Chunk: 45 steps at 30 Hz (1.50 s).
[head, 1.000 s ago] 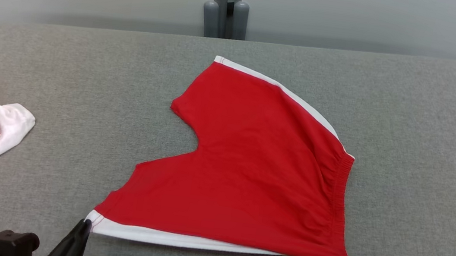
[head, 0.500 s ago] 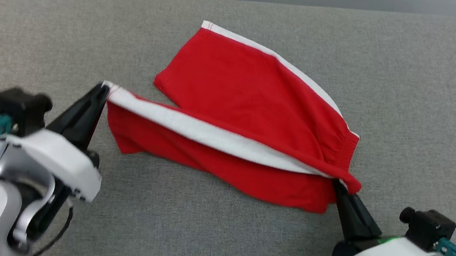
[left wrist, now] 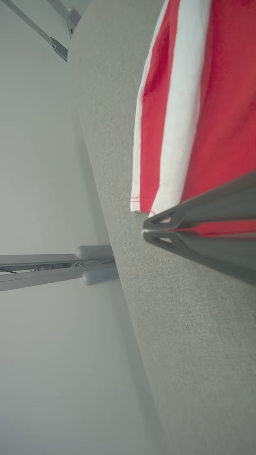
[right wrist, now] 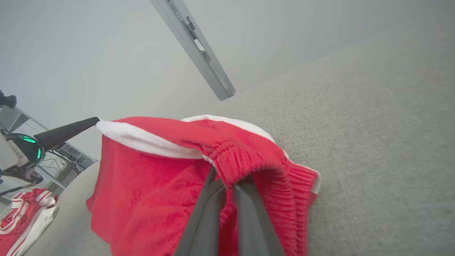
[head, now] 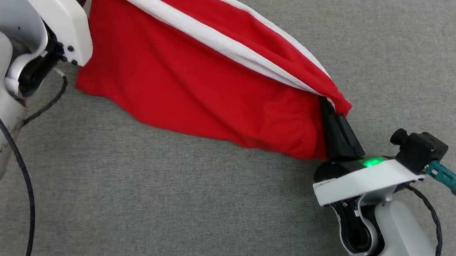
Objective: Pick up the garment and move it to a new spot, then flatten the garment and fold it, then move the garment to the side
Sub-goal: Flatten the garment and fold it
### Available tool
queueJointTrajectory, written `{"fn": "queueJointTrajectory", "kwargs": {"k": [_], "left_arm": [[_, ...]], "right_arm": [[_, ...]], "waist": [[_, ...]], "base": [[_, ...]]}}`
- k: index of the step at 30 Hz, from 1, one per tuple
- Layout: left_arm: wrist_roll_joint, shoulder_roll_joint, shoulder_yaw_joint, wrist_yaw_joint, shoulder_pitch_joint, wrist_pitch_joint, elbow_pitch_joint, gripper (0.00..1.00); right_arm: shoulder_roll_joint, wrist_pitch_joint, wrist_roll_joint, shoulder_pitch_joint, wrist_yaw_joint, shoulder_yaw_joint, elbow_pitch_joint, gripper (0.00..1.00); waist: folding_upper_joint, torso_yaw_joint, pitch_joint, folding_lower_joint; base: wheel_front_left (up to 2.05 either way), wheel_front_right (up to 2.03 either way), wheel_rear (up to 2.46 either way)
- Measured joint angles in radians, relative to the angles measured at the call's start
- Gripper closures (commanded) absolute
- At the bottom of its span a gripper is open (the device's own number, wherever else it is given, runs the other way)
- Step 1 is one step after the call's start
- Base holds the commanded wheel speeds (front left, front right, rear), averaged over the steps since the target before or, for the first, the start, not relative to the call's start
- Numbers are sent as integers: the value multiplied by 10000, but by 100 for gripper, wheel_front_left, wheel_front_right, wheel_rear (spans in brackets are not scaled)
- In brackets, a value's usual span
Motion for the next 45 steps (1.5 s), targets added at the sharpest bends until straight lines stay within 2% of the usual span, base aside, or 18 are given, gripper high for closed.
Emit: {"fn": "queueJointTrajectory", "kwargs": {"k": [5,10,15,16,18,19,20,21,22,23,27,31,38,45], "left_arm": [[35,-151,-163,-244,-1134,75,1444,100],[15,-251,-184,-380,-1878,-54,2623,100],[-104,-550,-299,-552,-2290,-194,3559,100],[-134,-614,-322,-591,-2323,-313,3703,100],[-190,-685,-368,-644,-2409,-470,3950,100],[-249,-698,-385,-671,-2430,-569,4073,92],[-278,-702,-428,-694,-2429,-711,4171,70],[-347,-732,-428,-727,-2430,-790,4282,57],[-428,-765,-458,-744,-2430,-871,4383,25],[-433,-782,-516,-756,-2429,-1039,4426,0],[-355,-652,-619,-769,-2419,-1979,4481,0],[-190,-579,-591,-635,-2158,-3110,4326,0],[-136,-422,-117,403,-776,-4893,3187,0],[100,-316,128,1684,1398,-5687,784,0]], "right_arm": [[2,-320,562,-799,-2,608,936,100],[21,-593,1037,-1486,0,1158,1377,100],[15,-771,1243,-1913,-2,1384,1747,98],[19,-792,1202,-1974,0,1440,1839,71],[-12,-848,1396,-1987,-2,1597,1831,0],[-33,-849,1331,-1987,-2,1672,1894,0],[-69,-849,1237,-1957,-13,1781,1954,0],[-88,-853,1235,-1889,-15,1814,1952,0],[-140,-859,1193,-1828,-12,1827,1944,0],[-199,-861,1168,-1749,-12,1837,1887,0],[-472,-894,1189,-1240,2,1684,1480,0],[-807,-905,951,-524,-2,1009,909,0],[-709,-932,-1012,526,-2,-1037,-976,0],[-431,-932,-3018,1123,-2,-2418,-1536,0]], "waist": [[0,-486,440,0],[0,-859,733,0],[0,-988,918,0],[0,-1006,923,0],[0,-1006,895,0],[0,-1010,869,0],[0,-1014,833,0],[0,-1014,798,0],[0,-1009,766,0],[0,-998,736,0],[0,-968,559,0],[0,-865,276,0],[0,-433,-227,0],[0,195,-669,0]], "base": [[0,0,0],[0,0,0],[0,0,0],[0,0,0],[0,0,0],[0,0,0],[0,0,0],[0,0,0],[0,0,0],[0,0,0],[0,0,0],[0,0,0],[0,0,0],[0,0,0]]}}
